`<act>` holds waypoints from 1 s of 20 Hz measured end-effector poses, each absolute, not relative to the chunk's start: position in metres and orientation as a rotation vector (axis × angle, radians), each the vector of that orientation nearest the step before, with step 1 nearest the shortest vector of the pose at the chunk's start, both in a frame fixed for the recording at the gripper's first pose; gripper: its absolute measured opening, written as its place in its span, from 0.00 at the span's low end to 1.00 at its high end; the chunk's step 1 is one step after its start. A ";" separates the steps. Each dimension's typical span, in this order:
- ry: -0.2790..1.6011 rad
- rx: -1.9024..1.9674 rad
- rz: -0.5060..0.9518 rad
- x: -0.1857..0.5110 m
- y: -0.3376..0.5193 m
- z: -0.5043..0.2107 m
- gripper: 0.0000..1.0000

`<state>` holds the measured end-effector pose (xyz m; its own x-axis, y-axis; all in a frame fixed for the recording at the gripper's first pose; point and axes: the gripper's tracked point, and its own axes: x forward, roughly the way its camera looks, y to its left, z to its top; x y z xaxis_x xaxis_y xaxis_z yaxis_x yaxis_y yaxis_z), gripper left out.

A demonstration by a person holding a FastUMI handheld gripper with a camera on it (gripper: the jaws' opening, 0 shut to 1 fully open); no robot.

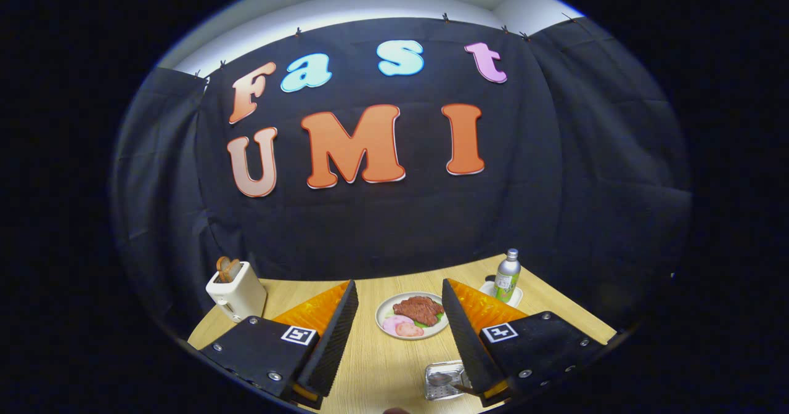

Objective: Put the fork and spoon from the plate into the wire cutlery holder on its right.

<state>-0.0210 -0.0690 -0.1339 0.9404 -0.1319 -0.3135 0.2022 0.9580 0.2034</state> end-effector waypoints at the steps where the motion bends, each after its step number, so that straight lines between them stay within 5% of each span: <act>1: 0.250 0.236 -0.166 -0.017 -0.062 -0.123 0.83; 5: 0.153 0.215 -0.123 -0.003 -0.020 -0.104 0.82; 20: 0.336 0.119 0.188 0.030 0.171 -0.159 0.86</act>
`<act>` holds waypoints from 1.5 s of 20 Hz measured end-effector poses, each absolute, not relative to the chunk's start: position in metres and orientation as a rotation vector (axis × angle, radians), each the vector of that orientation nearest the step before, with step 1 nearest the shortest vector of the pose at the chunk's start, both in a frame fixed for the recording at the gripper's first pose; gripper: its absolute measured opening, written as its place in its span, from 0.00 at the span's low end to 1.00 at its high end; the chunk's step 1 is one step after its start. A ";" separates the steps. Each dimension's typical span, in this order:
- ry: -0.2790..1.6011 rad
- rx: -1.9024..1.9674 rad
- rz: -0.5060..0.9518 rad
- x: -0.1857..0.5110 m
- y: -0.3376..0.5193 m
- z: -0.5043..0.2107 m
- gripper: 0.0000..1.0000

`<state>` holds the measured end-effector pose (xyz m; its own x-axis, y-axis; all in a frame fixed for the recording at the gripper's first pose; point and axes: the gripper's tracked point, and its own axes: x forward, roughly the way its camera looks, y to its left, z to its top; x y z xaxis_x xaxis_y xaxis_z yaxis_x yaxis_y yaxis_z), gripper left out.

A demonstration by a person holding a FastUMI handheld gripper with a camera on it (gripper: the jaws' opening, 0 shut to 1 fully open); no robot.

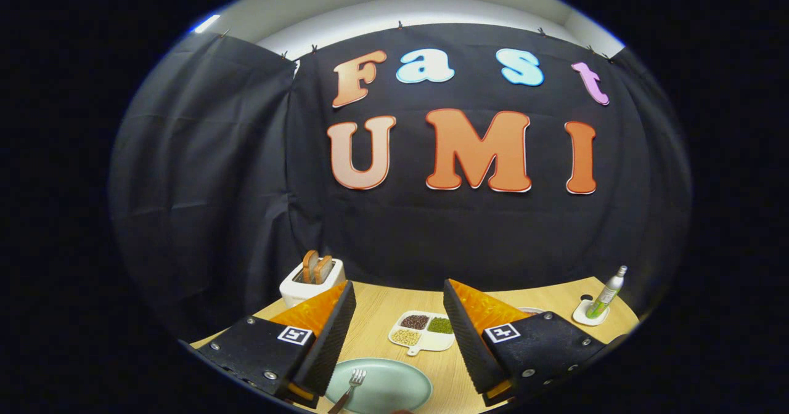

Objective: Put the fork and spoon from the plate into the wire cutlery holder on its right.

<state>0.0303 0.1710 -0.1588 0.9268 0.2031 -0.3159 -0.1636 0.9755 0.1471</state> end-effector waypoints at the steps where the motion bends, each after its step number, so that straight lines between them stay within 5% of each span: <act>1: 0.390 0.098 0.196 0.028 0.177 -0.177 0.86; 14: 1.234 0.084 0.274 -0.065 0.258 -0.362 0.87; 20: 1.460 0.007 0.278 -0.096 0.249 -0.393 0.83; 30: 1.629 0.013 0.285 -0.117 0.261 -0.415 0.19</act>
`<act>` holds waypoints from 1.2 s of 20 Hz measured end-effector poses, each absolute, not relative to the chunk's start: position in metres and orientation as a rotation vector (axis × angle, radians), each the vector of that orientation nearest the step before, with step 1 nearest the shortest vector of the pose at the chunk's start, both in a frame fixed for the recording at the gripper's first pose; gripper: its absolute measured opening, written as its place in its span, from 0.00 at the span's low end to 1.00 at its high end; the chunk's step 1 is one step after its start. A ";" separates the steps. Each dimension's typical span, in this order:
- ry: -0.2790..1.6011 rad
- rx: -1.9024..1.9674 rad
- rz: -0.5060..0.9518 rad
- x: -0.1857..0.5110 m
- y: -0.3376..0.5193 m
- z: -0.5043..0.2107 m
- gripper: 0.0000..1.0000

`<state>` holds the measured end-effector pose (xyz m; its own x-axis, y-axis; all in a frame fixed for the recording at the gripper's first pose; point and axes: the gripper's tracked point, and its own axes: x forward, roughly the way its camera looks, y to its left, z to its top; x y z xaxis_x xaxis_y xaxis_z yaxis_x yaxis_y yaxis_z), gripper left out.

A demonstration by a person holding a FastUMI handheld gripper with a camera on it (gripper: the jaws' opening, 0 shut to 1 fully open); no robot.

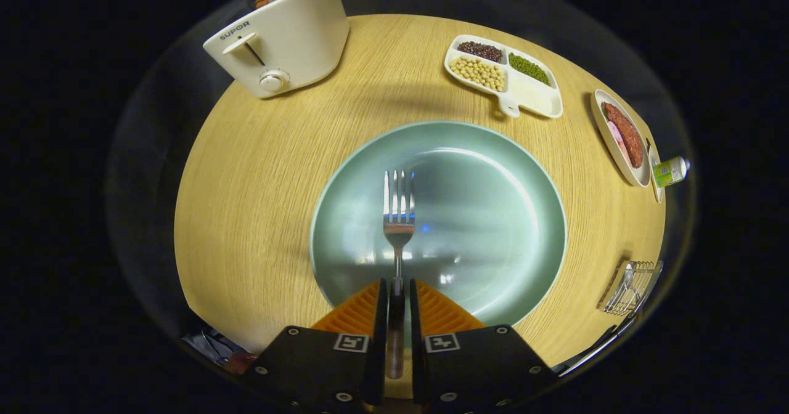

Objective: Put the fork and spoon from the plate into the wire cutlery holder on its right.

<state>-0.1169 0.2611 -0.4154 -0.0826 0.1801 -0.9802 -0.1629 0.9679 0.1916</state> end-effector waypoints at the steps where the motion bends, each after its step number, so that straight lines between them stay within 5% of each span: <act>1: 1.620 0.011 0.287 -0.115 0.260 -0.415 0.13; 9: 1.501 0.167 0.275 -0.104 0.245 -0.385 0.06; 24: 1.345 0.326 0.001 -0.145 0.059 -0.326 0.06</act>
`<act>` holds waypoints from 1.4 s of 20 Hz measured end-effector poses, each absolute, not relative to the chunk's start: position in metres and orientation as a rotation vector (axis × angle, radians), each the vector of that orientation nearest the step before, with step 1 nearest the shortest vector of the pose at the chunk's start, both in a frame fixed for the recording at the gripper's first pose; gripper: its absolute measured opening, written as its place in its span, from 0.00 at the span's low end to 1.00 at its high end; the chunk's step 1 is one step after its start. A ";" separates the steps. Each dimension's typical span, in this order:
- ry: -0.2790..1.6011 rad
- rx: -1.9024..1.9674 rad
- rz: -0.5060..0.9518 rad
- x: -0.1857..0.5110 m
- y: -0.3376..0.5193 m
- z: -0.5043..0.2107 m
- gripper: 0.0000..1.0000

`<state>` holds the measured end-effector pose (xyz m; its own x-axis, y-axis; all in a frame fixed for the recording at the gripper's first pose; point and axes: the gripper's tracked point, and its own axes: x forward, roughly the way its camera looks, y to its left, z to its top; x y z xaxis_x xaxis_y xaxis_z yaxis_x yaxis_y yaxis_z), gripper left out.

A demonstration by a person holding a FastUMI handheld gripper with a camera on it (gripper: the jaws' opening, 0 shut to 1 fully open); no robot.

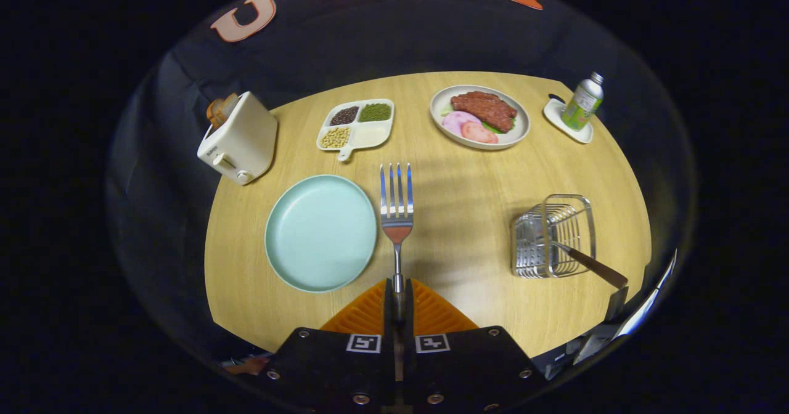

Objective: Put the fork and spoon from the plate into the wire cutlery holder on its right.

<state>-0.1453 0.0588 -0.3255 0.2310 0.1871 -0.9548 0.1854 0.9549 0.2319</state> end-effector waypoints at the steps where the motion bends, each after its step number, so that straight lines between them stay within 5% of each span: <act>1: 1.346 0.327 -0.022 -0.151 0.043 -0.326 0.06; 19: 1.427 0.319 -0.127 -0.194 -0.079 -0.359 0.09; 28: 1.090 0.385 -0.107 -0.130 -0.105 -0.306 0.15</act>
